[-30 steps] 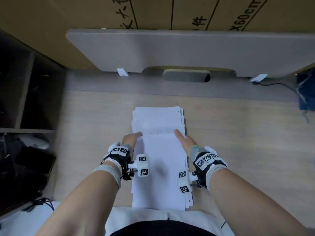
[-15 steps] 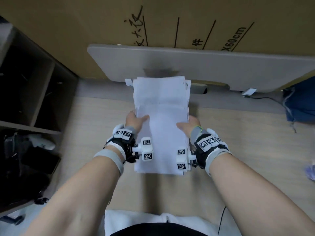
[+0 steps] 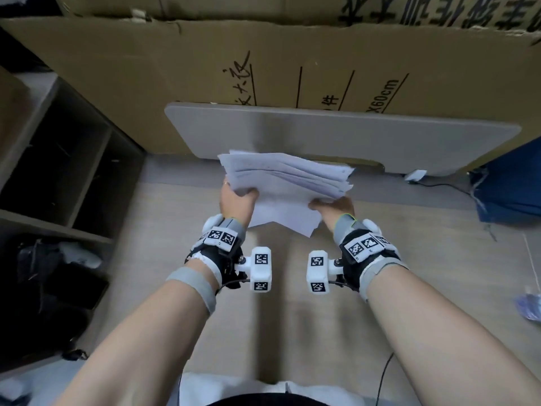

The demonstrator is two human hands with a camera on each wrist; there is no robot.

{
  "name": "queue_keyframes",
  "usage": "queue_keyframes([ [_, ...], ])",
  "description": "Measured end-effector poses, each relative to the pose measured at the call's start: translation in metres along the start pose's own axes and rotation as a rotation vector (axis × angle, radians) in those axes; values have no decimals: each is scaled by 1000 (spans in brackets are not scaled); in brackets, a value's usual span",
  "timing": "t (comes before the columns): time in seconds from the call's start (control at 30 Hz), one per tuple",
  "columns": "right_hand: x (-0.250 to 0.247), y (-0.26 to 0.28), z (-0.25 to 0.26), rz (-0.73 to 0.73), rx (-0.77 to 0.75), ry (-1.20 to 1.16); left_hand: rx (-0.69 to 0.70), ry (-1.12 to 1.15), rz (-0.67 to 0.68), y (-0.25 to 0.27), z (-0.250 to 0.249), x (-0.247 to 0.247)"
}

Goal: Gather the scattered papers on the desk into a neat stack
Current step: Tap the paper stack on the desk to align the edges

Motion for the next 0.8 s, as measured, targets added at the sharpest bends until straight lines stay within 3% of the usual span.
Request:
queue_keyframes([
  [0.3, 7, -9, -20, 78, 103, 187, -176, -80, 127, -15, 19, -6],
  [0.47, 9, -12, 12, 49, 35, 29, -87, -75, 18, -30, -13, -3],
  [0.57, 9, -15, 26, -12, 73, -99, -15, -48, -6, -36, -27, -1],
  [0.67, 13, -14, 17, -30, 31, -52, -27, -125, 61, -32, -9, -5],
  [0.8, 13, -8, -1, 72, 2, 17, -127, -115, 126, -28, 22, -12],
])
Point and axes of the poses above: each hand's wrist, its own y-axis away from the middle knuckle, its own x-axis out of the palm, z = x × y, the point moved 1 cm from there along -y, towards the middle knuckle, and after that the axes turned 5 degrees about z, right-handed, at the moved point
